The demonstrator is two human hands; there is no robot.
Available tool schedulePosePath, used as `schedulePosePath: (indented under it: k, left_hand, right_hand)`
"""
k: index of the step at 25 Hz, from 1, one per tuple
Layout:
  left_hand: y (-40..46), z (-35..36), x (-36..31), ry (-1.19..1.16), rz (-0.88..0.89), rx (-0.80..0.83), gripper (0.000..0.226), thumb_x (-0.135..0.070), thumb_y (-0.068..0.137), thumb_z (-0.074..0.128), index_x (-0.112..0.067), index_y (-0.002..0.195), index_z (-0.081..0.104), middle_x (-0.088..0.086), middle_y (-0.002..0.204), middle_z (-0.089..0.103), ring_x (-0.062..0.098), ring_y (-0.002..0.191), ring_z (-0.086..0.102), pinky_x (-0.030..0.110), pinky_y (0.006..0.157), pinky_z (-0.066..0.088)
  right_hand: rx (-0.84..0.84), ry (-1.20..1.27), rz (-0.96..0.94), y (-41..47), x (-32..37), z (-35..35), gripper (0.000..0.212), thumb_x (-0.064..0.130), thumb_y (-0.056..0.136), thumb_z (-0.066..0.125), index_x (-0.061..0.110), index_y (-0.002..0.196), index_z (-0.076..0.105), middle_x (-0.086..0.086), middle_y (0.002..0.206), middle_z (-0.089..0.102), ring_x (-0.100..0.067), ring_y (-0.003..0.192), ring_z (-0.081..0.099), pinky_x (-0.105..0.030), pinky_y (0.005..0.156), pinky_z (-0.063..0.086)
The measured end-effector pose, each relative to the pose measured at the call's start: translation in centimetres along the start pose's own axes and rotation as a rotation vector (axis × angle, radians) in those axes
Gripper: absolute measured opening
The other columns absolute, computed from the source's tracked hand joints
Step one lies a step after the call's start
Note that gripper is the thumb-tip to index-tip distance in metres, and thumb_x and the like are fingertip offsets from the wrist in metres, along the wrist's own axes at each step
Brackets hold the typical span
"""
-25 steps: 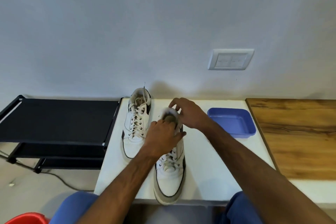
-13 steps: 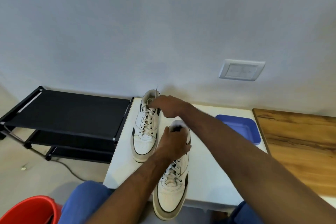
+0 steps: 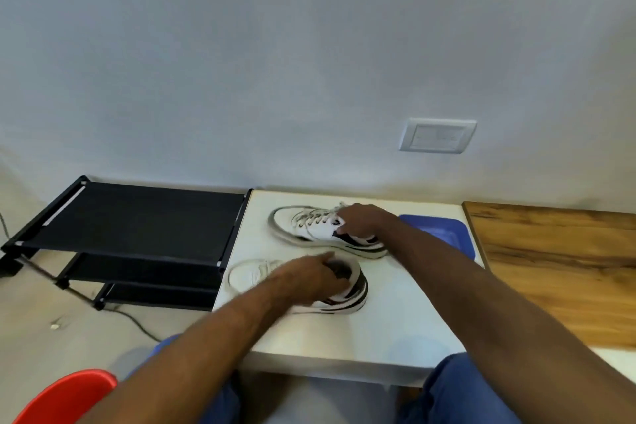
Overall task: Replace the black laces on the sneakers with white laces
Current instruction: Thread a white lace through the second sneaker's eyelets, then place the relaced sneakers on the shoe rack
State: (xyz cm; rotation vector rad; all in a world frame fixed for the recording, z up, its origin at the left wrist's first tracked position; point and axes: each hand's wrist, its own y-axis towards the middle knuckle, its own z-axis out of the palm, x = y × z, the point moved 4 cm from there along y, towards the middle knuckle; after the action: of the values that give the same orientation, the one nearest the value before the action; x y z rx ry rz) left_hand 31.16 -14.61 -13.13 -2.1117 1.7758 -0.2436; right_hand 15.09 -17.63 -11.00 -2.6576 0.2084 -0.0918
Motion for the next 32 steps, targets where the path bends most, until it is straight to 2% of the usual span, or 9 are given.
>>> schedulePosePath:
  k: [2, 4, 6, 8, 12, 17, 22, 27, 32]
  left_hand:
    - [-2.2, -0.6, 0.4, 0.336, 0.173, 0.006, 0.052, -0.033, 0.095, 0.06, -0.015, 0.143, 0.051, 0.01, 0.15, 0.051, 0.027, 0.135, 0.05, 0.05, 0.122, 0.027]
    - [-4.9, -0.3, 1.5, 0.631, 0.304, 0.098, 0.047, -0.002, 0.086, 0.069, -0.009, 0.132, 0.059, 0.01, 0.142, 0.058, 0.028, 0.137, 0.048, 0.06, 0.124, 0.006]
    - [-7.6, -0.1, 3.2, 0.555, 0.232, 0.126, 0.051, 0.006, 0.083, 0.069, -0.012, 0.13, 0.06, 0.007, 0.134, 0.061, 0.027, 0.134, 0.05, 0.059, 0.122, -0.002]
    - [-9.5, -0.8, 3.1, 0.444, 0.234, 0.073, 0.052, 0.007, 0.085, 0.067, -0.013, 0.132, 0.06, 0.006, 0.133, 0.06, 0.026, 0.132, 0.05, 0.058, 0.125, 0.009]
    - [-10.9, -0.6, 1.6, 0.037, 0.013, -0.159, 0.021, -0.026, 0.101, 0.053, -0.015, 0.117, 0.063, 0.0, 0.114, 0.064, 0.018, 0.104, 0.06, 0.038, 0.1, 0.048]
    - [-9.7, 1.6, 0.4, -0.153, -0.249, -0.105, 0.033, -0.04, 0.098, 0.057, -0.012, 0.114, 0.052, 0.005, 0.112, 0.061, 0.018, 0.091, 0.058, 0.033, 0.084, 0.051]
    - [-8.4, 3.5, 0.1, -0.111, -0.339, -0.067, 0.036, -0.045, 0.09, 0.068, -0.013, 0.1, 0.056, 0.005, 0.105, 0.067, 0.024, 0.096, 0.064, 0.035, 0.09, 0.05]
    - [-9.4, 1.7, 1.8, -0.169, -0.374, -0.06, 0.032, -0.044, 0.091, 0.068, -0.017, 0.092, 0.05, 0.005, 0.103, 0.065, 0.026, 0.098, 0.063, 0.036, 0.084, 0.05]
    - [-17.3, -4.9, 7.7, -0.106, -0.405, -0.064, 0.038, -0.045, 0.09, 0.069, -0.016, 0.113, 0.06, 0.0, 0.098, 0.061, 0.027, 0.101, 0.063, 0.034, 0.079, 0.046]
  right_hand:
    - [-0.022, 0.083, -0.004, -1.9, 0.2, 1.9, 0.043, 0.035, 0.104, 0.053, 0.009, 0.138, 0.054, -0.013, 0.147, 0.052, -0.031, 0.132, 0.049, -0.035, 0.101, 0.039]
    - [0.03, 0.197, -0.003, -3.7, 1.4, 2.9, 0.029, 0.027, 0.105, 0.051, 0.005, 0.122, 0.06, -0.018, 0.127, 0.061, -0.036, 0.123, 0.057, -0.034, 0.09, 0.043]
    - [0.121, 0.493, -0.005, -5.8, 2.4, 3.3, 0.017, 0.016, 0.104, 0.052, 0.002, 0.11, 0.059, -0.021, 0.108, 0.064, -0.041, 0.113, 0.065, -0.035, 0.078, 0.053]
    - [0.119, 0.64, -0.018, -7.8, 2.2, 2.3, 0.02, 0.014, 0.102, 0.056, 0.001, 0.116, 0.06, -0.019, 0.108, 0.068, -0.034, 0.106, 0.069, -0.032, 0.076, 0.056]
    - [-0.137, 0.171, -0.115, -12.5, 1.7, 1.6, 0.032, 0.038, 0.096, 0.063, 0.019, 0.123, 0.062, -0.002, 0.12, 0.066, -0.024, 0.113, 0.06, -0.035, 0.09, 0.047]
    - [-0.054, -0.012, -0.266, -13.8, 3.9, 7.8, 0.076, 0.049, 0.091, 0.067, 0.018, 0.153, 0.036, -0.002, 0.151, 0.048, -0.022, 0.138, 0.045, -0.041, 0.114, 0.032]
    - [0.003, -0.014, -0.127, -10.1, 4.7, 8.2, 0.049, 0.037, 0.084, 0.076, 0.015, 0.121, 0.052, -0.006, 0.118, 0.063, -0.029, 0.11, 0.061, -0.038, 0.081, 0.051]
    - [0.019, 0.0, -0.057, -9.2, 5.3, 7.3, 0.05, 0.047, 0.086, 0.072, 0.019, 0.125, 0.057, -0.001, 0.126, 0.06, -0.025, 0.119, 0.057, -0.038, 0.088, 0.047]
    - [-0.066, 0.104, -0.088, -9.1, 11.2, 2.1, 0.041, 0.058, 0.086, 0.067, 0.023, 0.096, 0.05, 0.005, 0.1, 0.053, -0.025, 0.107, 0.06, -0.035, 0.078, 0.04]
